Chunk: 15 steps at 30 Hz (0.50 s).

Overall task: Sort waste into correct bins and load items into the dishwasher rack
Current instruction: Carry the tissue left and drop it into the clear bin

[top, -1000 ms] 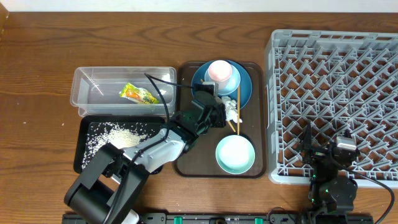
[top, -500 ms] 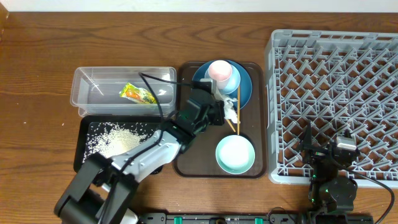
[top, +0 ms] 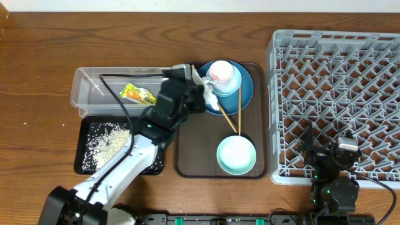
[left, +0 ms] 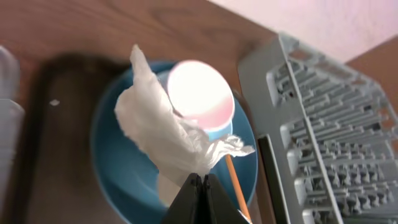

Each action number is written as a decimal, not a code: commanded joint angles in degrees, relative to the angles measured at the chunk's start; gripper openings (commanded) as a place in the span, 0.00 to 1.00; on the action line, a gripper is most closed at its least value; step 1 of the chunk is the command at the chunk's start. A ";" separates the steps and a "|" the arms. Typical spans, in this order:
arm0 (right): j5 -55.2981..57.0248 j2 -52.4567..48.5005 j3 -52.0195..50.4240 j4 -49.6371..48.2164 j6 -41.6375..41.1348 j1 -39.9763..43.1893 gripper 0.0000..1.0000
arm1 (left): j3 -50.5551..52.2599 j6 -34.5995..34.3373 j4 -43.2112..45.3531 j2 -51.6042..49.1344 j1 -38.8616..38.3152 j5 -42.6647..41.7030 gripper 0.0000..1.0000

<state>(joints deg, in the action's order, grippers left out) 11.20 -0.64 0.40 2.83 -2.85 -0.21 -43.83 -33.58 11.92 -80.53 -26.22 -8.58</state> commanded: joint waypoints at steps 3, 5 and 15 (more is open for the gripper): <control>0.17 -0.02 -0.11 0.20 -0.94 0.02 0.99 | 0.11 0.52 -0.72 1.25 4.39 0.74 0.06; 0.17 -0.02 -0.11 0.20 -0.96 0.02 0.99 | 0.11 -0.17 -0.70 1.25 6.75 0.76 0.07; 0.17 -0.07 -0.11 0.20 -0.96 0.02 0.99 | 0.11 -3.78 -2.93 1.25 18.23 0.72 0.06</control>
<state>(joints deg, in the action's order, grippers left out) 11.20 -0.64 0.40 2.83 -2.85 -0.21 -43.83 -36.45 9.74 -79.88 -10.24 -8.56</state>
